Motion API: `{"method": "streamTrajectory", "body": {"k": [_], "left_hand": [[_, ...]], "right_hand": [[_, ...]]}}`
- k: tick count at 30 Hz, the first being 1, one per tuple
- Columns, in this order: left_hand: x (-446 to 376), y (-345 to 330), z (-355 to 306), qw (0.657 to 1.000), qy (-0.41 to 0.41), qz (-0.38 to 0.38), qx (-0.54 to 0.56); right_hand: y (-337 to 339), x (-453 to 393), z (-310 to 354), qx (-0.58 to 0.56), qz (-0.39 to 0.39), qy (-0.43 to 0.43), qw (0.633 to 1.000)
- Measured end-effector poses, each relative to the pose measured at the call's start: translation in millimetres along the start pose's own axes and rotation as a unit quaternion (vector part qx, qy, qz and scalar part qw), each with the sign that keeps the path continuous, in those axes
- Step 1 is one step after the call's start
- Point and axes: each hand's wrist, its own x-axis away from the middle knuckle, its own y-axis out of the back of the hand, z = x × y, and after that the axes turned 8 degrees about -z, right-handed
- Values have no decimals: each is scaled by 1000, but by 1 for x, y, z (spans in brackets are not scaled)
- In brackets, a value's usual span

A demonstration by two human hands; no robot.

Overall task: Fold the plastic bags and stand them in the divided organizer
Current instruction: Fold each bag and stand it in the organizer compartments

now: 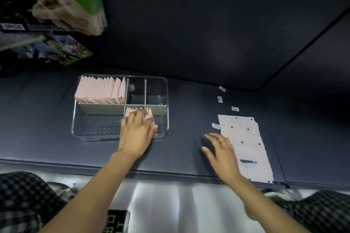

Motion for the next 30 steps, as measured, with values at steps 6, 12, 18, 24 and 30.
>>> {"method": "streamTrajectory", "body": {"k": [6,12,18,24,30], "left_hand": [[9,1,-18,999,-30,28,-20],[20,0,-31,996,-43,74,-3],[30,6,-56,996,-31,71,44],[46,7,-97,976,-121,112,141],[65,-10,-137,929,-124,252,242]], "right_hand": [[29,54,-106,12,172,-104,979],[24,73,-113,-66,113,-60,990],[22,84,-108,-63,60,-12,996],[29,65,-86,-164,45,-26,985],[33,51,-48,-260,127,-55,956]]}}
